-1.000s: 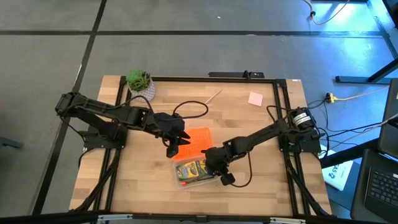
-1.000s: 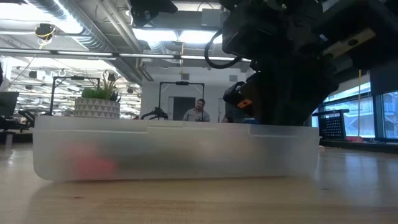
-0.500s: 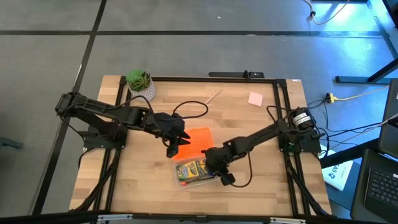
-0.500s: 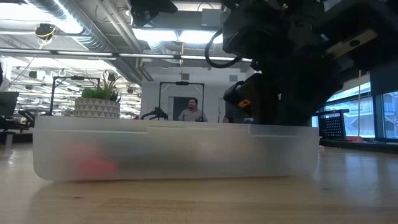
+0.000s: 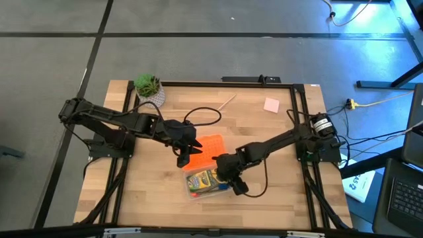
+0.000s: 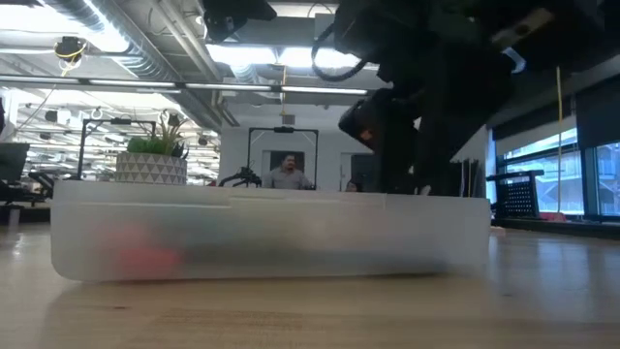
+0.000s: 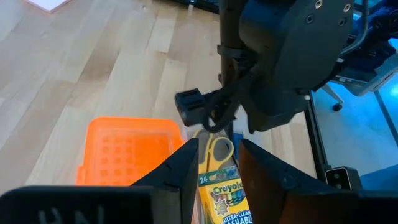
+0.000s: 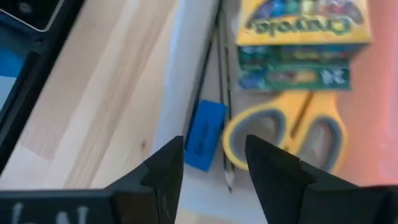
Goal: Pack school essentials
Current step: Put the pink pen into the orange supply box
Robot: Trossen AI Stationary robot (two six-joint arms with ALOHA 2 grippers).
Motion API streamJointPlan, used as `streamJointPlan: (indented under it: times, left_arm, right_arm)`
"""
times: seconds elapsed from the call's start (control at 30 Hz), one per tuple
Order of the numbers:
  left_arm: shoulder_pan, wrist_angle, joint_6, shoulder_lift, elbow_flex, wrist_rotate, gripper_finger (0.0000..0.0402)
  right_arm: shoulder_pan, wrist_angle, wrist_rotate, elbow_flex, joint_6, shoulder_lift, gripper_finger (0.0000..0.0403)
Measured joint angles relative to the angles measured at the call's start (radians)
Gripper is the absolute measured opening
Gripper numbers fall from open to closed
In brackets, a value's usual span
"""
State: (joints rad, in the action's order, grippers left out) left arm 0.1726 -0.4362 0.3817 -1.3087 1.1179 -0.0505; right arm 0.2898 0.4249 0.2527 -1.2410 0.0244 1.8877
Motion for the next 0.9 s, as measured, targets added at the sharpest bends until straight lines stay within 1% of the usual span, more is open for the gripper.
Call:
streamJointPlan:
  times: [0.13,0.2,0.33,0.43,0.57,0.67,0.77,0.9]
  left_arm:
    - [0.000,0.000,0.001,0.000,0.000,0.000,0.0106]
    - [0.000,0.000,0.001,0.000,0.000,0.000,0.0105]
    - [0.000,-0.005,0.000,0.007,0.000,0.000,0.0106]
    - [-0.003,-0.039,0.000,0.023,0.000,-0.002,0.0105]
    - [-0.022,-0.114,0.001,0.047,0.000,-0.051,0.0105]
    - [-0.046,-0.163,0.000,0.054,0.000,-0.095,0.0105]
    - [-0.083,-0.195,0.001,0.059,0.000,-0.128,0.0106]
    - [-0.140,-0.235,-0.007,0.059,0.000,-0.132,0.0106]
  right_arm:
    - [-0.038,0.149,0.002,-0.073,-0.043,-0.004,0.0167]
    - [-0.067,0.214,0.003,-0.097,-0.047,-0.025,0.0165]
    - [-0.132,0.247,0.002,-0.108,-0.069,-0.104,0.0166]
    - [-0.189,0.292,-0.002,-0.108,-0.072,-0.170,0.0167]
    - [-0.270,0.335,-0.081,-0.108,-0.126,-0.270,0.0167]
    - [-0.337,0.344,-0.125,-0.108,-0.171,-0.335,0.0167]
    - [-0.393,0.340,-0.130,-0.108,-0.207,-0.388,0.0167]
    - [-0.442,0.342,-0.134,-0.108,-0.203,-0.426,0.0167]
